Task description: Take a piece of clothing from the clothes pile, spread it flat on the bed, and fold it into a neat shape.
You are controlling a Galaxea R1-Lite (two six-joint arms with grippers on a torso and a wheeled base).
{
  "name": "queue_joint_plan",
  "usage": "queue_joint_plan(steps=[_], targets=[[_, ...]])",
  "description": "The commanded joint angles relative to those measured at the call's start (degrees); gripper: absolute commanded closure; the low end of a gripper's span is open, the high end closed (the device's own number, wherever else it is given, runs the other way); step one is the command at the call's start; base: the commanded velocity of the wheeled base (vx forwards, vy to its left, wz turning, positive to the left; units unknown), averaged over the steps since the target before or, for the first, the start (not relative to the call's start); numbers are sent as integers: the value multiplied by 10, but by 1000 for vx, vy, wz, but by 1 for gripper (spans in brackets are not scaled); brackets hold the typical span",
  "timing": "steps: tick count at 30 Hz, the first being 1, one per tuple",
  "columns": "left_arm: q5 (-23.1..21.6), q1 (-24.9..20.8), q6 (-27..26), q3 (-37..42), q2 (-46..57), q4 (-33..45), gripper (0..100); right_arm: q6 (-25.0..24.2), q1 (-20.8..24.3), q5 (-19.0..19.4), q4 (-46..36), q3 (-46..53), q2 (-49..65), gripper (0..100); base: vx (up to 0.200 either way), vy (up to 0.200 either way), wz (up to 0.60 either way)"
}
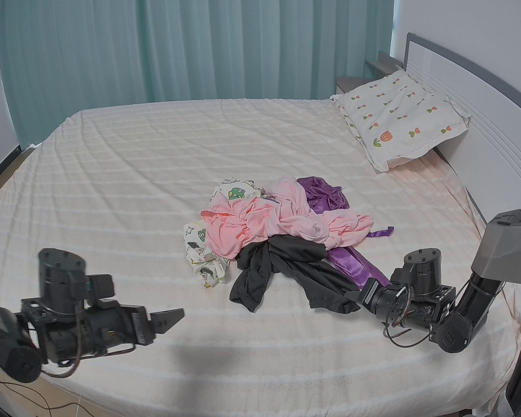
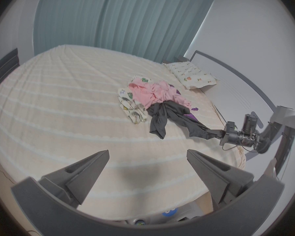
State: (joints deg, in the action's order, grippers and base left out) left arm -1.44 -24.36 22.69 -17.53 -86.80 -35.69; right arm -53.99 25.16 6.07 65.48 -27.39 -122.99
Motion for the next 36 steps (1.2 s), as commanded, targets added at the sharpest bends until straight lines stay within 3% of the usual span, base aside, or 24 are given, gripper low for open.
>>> queue_joint_plan(steps=[1, 7, 11, 18, 29, 30, 36], targets=[[74, -122, 141, -169, -375, -121, 0, 0, 8, -1, 3, 14, 5, 100, 0, 0, 0], [85, -119, 142, -243, -437, -112, 0, 1, 3, -5, 10, 30, 10, 100, 0, 0, 0], [117, -119, 142, -335, -504, -98, 0, 1, 2, -5, 41, 49, 9, 100, 0, 0, 0], [130, -116, 142, -398, -544, -84, 0, 1, 2, -5, 56, 58, 6, 100, 0, 0, 0], [197, -110, 140, -467, -555, -83, 0, 2, 5, -5, 56, 59, 3, 100, 0, 0, 0], [198, -109, 138, -467, -555, -83, 100, 2, 6, -5, 56, 59, 3, 100, 0, 0, 0], [200, -112, 142, -431, -511, -83, 100, -1, 7, -4, 57, 61, 10, 100, 0, 0, 0]])
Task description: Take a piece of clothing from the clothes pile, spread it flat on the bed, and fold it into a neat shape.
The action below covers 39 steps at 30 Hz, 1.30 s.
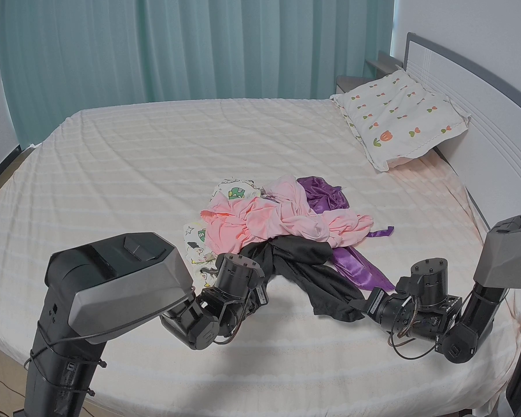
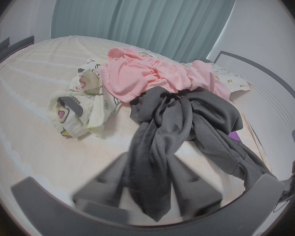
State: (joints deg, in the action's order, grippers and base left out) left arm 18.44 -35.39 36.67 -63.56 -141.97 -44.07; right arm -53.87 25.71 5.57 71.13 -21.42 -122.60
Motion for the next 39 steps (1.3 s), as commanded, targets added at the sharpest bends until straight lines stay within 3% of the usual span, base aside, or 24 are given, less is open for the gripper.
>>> queue_joint_plan(steps=[1, 4, 10, 14, 17, 22, 24, 25, 29, 35, 39], targets=[[0, 0, 2, 44, 53, 0, 100, -1, 1, 1, 1, 5, 8, 100, 0, 0, 0], [0, 0, 5, 70, 80, -1, 100, 2, 3, 4, 14, 13, 13, 100, 0, 0, 0], [2, -4, 55, 122, 201, -7, 100, 6, 20, 19, 189, 72, 23, 100, 0, 0, 0], [-1, -4, 104, 165, 302, -16, 100, 18, 12, 33, 184, 73, 127, 100, 0, 0, 0], [3, 1, 102, 184, 365, -38, 100, 18, 2, 76, 184, 67, 209, 100, 0, 0, 0], [15, 10, 80, 187, 449, -52, 100, 18, -27, 110, 176, 12, 321, 100, 0, 0, 0], [15, 10, 75, 187, 455, -52, 100, 18, -29, 113, 176, 8, 325, 100, 0, 0, 0], [14, 8, 38, 189, 500, -52, 100, 18, -44, 131, 167, -26, 354, 100, 0, 0, 0], [18, 15, -4, 189, 550, -54, 100, 18, -49, 138, 129, -27, 393, 100, 0, 0, 0], [12, 7, -1, 274, 596, -59, 100, 13, -44, 144, 132, 30, 373, 100, 0, 0, 0], [11, 3, 32, 299, 587, -59, 100, 14, -4, 142, 128, 35, 358, 100, 0, 0, 0]])
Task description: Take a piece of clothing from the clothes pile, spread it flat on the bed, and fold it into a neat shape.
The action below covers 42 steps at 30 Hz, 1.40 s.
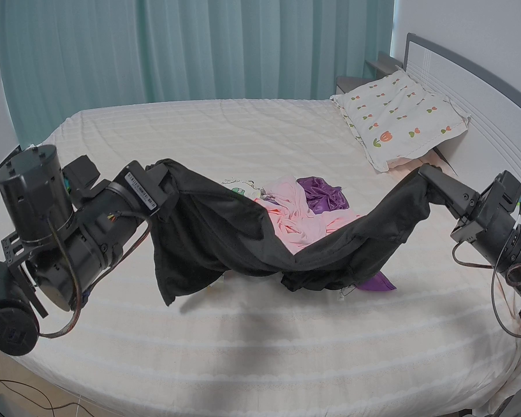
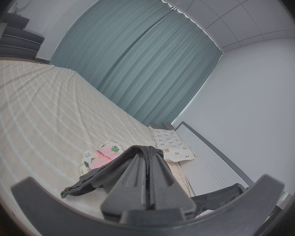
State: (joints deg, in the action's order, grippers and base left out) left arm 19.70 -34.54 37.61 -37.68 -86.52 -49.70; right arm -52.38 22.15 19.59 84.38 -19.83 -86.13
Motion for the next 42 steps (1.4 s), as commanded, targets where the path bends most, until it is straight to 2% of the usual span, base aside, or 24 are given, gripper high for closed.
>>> queue_joint_plan(steps=[1, 7, 10, 13, 17, 22, 37, 42], targets=[[-2, -6, 32, 42, 28, -3, 100, -1, 36, 1, -5, 21, -11, 100, 0, 0, 0], [-19, -9, 91, 74, 21, -3, 100, 0, 40, -2, -6, 35, -24, 100, 0, 0, 0], [-48, -11, 97, 94, 26, -3, 100, 0, 40, -3, -7, 39, -21, 100, 0, 0, 0], [-52, -14, 103, 104, 26, -2, 100, 1, 40, -3, -7, 47, -22, 100, 0, 0, 0], [-55, -14, 118, 106, 26, -2, 100, 1, 41, -3, -7, 50, -21, 100, -200, 0, 0], [-62, -14, 118, 110, 22, -1, 100, 1, 41, -3, -8, 50, -24, 100, -200, 0, 0], [-69, -26, 113, 125, 27, -3, 100, 1, 39, -3, -7, 51, -39, 100, 0, 0, 0], [-89, -19, 116, 126, 35, 0, 100, 2, 39, -4, -7, 51, -32, 100, 0, 200, 0]])
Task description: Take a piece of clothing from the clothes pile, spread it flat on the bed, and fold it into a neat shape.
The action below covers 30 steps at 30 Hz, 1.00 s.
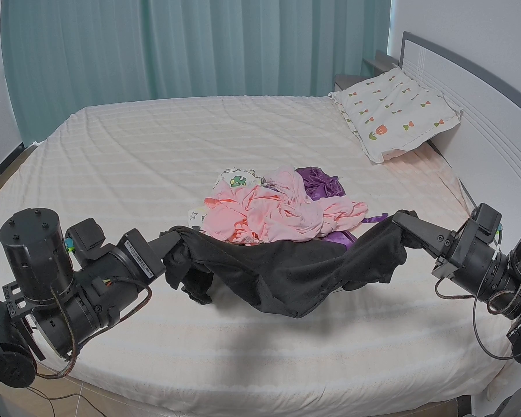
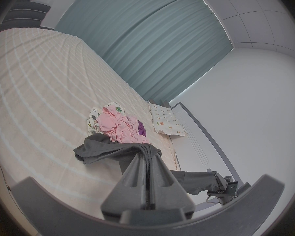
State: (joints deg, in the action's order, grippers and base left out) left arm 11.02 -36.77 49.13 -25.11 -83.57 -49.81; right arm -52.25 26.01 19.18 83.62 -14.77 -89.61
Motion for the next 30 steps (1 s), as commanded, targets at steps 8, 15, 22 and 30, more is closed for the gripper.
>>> queue_joint_plan(steps=[8, 15, 22, 30], targets=[[-4, 13, -1, 2, 10, 3, 100, 4, -1, 0, 0, 0, 1, 100, 0, 200, 0], [-4, 17, -2, 2, 17, 5, 100, 7, -2, -1, -3, -1, 1, 100, 0, 200, 0], [-4, 17, -2, 2, 14, 5, 100, 31, 11, -66, -55, -29, 3, 100, 0, 200, 0], [-4, 17, -2, 2, 17, 5, 100, 54, 35, -114, -59, -32, 6, 100, 0, 200, 0]])
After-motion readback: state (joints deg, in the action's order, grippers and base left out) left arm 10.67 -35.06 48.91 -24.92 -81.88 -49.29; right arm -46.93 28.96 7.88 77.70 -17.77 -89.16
